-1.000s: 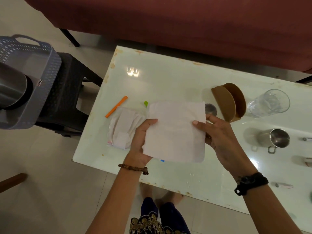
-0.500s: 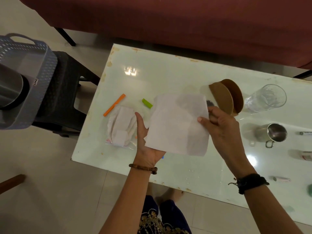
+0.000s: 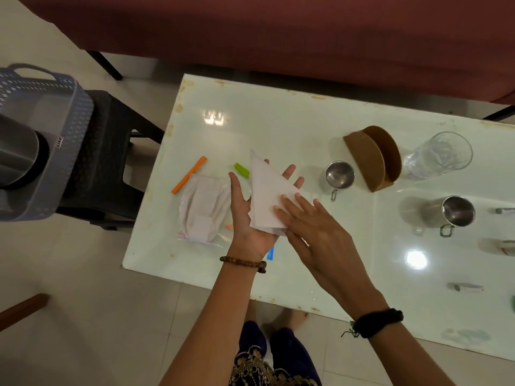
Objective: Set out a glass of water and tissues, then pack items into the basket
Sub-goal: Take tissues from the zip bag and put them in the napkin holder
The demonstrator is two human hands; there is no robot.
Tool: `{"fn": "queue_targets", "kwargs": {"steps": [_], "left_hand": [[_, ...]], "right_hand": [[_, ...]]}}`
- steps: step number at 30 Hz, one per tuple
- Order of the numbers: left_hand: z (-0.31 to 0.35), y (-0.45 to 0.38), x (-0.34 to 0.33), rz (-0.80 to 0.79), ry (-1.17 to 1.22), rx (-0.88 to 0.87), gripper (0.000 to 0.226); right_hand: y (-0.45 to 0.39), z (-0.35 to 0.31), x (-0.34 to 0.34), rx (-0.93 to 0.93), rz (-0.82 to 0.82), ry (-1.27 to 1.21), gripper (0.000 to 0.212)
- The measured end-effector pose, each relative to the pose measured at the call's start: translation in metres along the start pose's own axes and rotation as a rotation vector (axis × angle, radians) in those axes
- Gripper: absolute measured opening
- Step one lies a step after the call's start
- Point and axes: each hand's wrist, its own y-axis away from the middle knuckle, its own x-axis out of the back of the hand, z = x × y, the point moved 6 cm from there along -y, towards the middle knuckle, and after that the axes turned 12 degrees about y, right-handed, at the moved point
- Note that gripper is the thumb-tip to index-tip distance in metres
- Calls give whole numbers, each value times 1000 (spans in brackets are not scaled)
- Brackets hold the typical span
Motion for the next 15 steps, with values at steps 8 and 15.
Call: {"fn": "queue_targets", "kwargs": {"steps": [8,15], "left_hand": [[-1,-6,-15,-13,-50,-28,51],[-3,-13,-17,-75,-120,-70,49]], "right_hand": [[3,8,-19,-53,-143,-179,37],[20,70,-20,-831,62,-971,32]]}}
